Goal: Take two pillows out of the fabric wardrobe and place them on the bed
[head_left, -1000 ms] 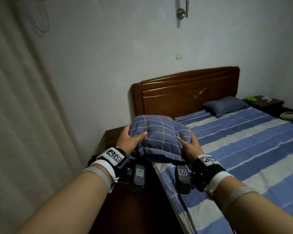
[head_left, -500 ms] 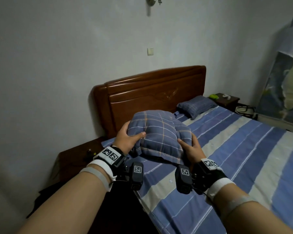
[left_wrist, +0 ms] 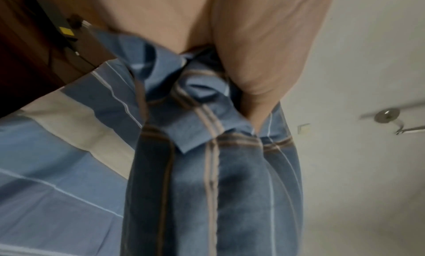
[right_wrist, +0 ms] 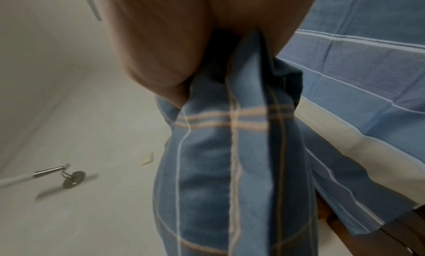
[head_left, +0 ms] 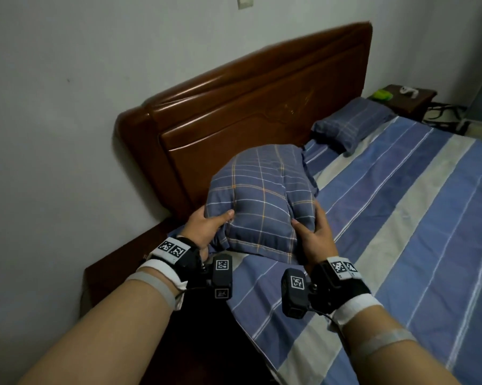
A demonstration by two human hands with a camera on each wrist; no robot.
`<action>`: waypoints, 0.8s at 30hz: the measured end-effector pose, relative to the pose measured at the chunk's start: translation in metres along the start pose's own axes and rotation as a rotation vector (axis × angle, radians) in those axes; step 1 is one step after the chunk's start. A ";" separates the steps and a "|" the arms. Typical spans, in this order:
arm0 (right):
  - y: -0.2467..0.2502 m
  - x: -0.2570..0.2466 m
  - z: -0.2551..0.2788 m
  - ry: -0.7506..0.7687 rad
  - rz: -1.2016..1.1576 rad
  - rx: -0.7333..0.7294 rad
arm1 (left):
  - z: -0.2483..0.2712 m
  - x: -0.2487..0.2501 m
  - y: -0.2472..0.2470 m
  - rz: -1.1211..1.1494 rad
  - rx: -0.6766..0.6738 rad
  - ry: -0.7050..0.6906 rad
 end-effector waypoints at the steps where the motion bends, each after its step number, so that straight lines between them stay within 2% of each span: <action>1: -0.006 0.005 -0.013 -0.009 0.018 0.012 | -0.018 -0.001 0.002 -0.013 -0.021 0.018; 6: -0.022 0.040 -0.088 -0.032 0.083 0.090 | -0.125 0.001 0.005 -0.156 -0.081 -0.020; 10: -0.038 0.067 -0.140 -0.063 0.143 0.166 | -0.208 0.012 -0.005 -0.261 -0.188 -0.068; 15: -0.067 0.105 -0.208 -0.093 0.312 0.257 | -0.323 0.025 -0.006 -0.345 -0.349 -0.141; 18: -0.095 0.127 -0.251 -0.115 0.415 0.309 | -0.392 0.031 0.005 -0.425 -0.392 -0.192; 22: -0.124 0.190 -0.304 -0.265 0.467 0.352 | -0.465 0.026 0.026 -0.558 -0.361 -0.225; 24: -0.135 0.221 -0.327 -0.409 0.449 0.333 | -0.490 0.009 0.037 -0.640 -0.352 -0.159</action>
Point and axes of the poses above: each hand's wrist, its own z-axis away from the middle knuckle, its own y-axis out of the back of the hand, x = y × z, the point moved 8 cm from there along -z, towards the middle knuckle, and after that the axes turned 6 degrees about -z, right-handed, at the moved point
